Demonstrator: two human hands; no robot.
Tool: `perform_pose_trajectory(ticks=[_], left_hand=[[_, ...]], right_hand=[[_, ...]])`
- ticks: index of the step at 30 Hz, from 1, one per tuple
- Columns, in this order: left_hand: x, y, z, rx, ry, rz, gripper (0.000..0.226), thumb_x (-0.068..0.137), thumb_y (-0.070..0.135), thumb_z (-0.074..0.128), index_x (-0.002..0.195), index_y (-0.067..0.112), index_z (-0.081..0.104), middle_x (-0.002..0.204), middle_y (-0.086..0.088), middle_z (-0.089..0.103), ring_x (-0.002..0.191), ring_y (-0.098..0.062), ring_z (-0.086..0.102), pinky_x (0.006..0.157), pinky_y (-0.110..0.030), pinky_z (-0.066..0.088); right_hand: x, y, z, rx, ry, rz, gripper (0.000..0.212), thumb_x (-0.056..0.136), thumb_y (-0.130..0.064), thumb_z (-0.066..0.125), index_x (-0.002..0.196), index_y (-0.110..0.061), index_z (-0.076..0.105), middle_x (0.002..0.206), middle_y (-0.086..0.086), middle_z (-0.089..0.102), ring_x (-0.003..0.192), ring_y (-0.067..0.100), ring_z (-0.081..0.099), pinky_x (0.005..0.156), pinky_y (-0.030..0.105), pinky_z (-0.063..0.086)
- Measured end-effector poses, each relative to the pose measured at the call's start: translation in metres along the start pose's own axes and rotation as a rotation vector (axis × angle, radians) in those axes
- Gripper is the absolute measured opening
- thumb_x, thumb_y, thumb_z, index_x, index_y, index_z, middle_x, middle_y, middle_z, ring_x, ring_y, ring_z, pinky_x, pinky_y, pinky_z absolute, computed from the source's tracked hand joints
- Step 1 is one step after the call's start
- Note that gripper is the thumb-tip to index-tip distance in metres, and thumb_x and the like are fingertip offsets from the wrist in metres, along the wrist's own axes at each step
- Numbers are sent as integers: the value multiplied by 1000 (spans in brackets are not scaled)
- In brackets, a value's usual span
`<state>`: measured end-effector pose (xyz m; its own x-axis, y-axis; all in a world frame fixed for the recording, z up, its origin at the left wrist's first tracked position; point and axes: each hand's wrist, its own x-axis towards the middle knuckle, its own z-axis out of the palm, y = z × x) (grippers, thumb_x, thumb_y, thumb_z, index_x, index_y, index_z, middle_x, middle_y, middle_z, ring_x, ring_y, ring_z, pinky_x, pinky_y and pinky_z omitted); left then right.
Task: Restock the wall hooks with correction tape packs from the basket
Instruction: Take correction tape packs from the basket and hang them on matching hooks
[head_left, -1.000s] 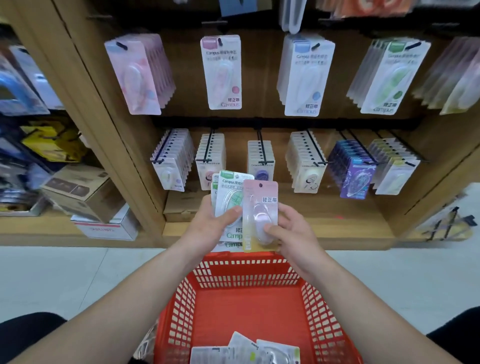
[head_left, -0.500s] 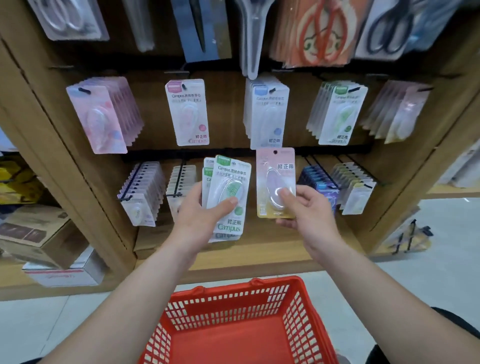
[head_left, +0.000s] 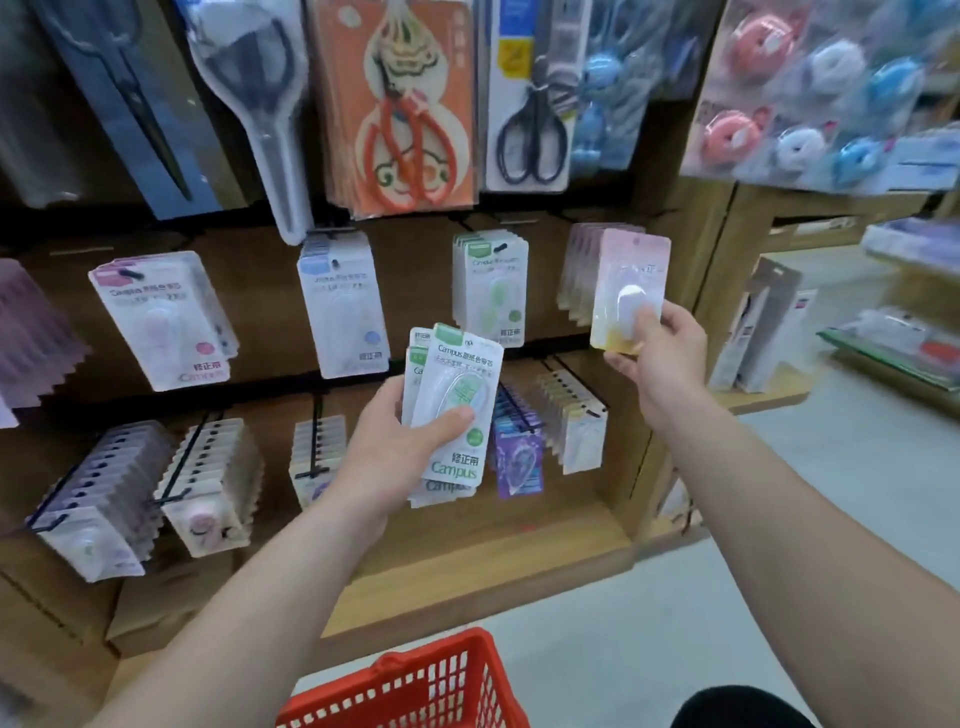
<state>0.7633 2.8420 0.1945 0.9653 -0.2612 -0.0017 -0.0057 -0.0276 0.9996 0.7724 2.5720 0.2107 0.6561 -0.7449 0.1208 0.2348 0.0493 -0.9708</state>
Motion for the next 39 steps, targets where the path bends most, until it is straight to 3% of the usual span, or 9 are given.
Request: perform_pose_trajectory(ticks=[6, 12, 25, 33, 39], left_hand=[[19, 6, 37, 38, -17, 26, 39, 87, 26, 81, 120, 34, 63, 105, 15, 77, 84, -10, 77, 66, -35, 64], [26, 11, 50, 15, -16, 36, 38, 90, 27, 78, 123, 32, 62, 107, 11, 76, 85, -11, 77, 62, -33, 63], [27, 12, 50, -48, -22, 50, 35, 90, 26, 78, 120, 31, 61, 109, 7, 76, 86, -14, 78, 63, -37, 64], [32, 10, 47, -59, -19, 64, 31, 91, 27, 77, 117, 33, 61, 108, 8, 76, 84, -11, 77, 59, -30, 62], [34, 7, 46, -48, -14, 64, 28, 91, 27, 77, 112, 34, 61, 108, 9, 75, 84, -10, 77, 57, -27, 60]], right_hand=[[34, -5, 5, 40, 2, 1, 23, 106, -28, 53, 122, -16, 64, 113, 0, 69, 99, 20, 70, 65, 25, 60], [38, 6, -2, 80, 37, 19, 15, 104, -28, 55, 110, -21, 67, 109, -2, 70, 95, 18, 72, 66, 26, 61], [39, 2, -2, 33, 42, -64, 19, 103, -29, 59, 116, -18, 66, 106, -5, 70, 93, 12, 72, 69, 28, 63], [37, 11, -3, 22, 73, -43, 26, 103, -34, 58, 125, -21, 61, 114, -4, 68, 99, 14, 71, 74, 32, 65], [36, 11, -6, -6, 80, -56, 27, 102, -34, 60, 125, -21, 59, 113, -5, 67, 96, 13, 71, 64, 24, 61]])
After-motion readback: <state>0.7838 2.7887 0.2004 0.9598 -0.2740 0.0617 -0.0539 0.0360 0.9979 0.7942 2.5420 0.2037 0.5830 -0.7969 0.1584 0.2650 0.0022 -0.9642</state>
